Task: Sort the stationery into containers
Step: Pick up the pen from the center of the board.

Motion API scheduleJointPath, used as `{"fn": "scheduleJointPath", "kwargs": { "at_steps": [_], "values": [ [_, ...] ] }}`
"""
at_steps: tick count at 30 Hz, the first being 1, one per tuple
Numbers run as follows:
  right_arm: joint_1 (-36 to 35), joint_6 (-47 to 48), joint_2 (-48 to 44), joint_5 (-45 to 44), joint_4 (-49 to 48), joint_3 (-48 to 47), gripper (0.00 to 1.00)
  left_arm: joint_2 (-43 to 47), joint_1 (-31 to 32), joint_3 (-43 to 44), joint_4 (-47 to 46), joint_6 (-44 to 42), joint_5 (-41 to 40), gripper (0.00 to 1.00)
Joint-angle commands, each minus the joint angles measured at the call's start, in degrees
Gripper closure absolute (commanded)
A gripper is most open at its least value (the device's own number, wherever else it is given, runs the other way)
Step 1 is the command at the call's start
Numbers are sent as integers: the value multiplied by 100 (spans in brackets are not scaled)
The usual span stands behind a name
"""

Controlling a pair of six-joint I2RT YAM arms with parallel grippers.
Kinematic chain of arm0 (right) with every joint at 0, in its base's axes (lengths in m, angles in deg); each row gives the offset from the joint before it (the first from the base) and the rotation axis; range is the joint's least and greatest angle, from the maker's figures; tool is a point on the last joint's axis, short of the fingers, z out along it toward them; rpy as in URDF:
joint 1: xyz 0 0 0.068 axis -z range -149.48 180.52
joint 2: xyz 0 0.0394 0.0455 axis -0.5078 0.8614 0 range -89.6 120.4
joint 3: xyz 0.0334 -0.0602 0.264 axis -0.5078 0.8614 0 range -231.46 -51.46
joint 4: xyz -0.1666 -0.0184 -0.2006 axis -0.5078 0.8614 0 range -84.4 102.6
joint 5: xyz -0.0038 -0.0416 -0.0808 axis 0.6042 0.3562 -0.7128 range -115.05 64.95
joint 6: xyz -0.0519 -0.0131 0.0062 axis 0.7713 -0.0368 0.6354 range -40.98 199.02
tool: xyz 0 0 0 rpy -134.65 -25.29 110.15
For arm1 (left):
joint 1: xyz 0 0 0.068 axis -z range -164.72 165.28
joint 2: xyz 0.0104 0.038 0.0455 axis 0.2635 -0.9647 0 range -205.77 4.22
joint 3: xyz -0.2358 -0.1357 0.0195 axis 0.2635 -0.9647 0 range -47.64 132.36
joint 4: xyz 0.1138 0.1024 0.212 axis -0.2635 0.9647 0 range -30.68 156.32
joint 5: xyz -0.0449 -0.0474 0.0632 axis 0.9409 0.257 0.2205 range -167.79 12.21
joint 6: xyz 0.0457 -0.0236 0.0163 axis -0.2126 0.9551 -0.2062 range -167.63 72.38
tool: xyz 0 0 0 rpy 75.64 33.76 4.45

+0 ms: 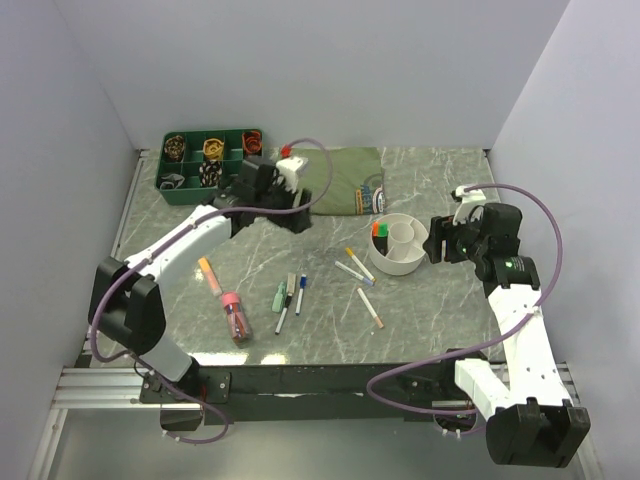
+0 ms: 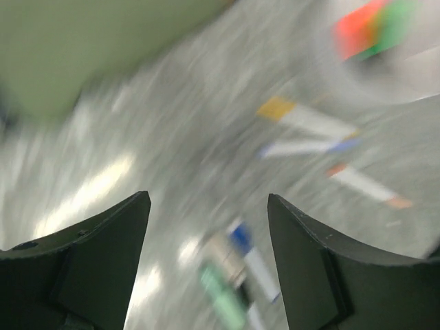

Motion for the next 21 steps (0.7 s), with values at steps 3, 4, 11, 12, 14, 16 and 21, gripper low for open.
{"fn": "scheduleJointPath", "kwargs": {
  "at_steps": [3,4,11,12,14,16,21],
  "values": [
    [-65,-123,-101,28,-157,-54,26,502,-964,-719,2024,133,-2214,26],
    [-73,-115,-84,36,-139,-89,25,546,-1374,-780,2113,211,-2145,27],
    [-205,-18,110,116,-95,-212,25,819,-2836,-1562,2589,1117,-1768,29],
    [-214,-18,153,116,-95,-230,25,793,-2924,-1641,2615,1326,-1793,28],
    [-249,-35,215,124,-121,-300,25,688,-3162,-1712,2624,1381,-1626,28],
    [-267,-62,303,151,-130,-352,25,565,-3215,-1782,2589,1434,-1696,28],
    [-293,-88,391,125,-157,-432,25,91,-3294,-1686,2440,1574,-1811,27]
  ]
}}
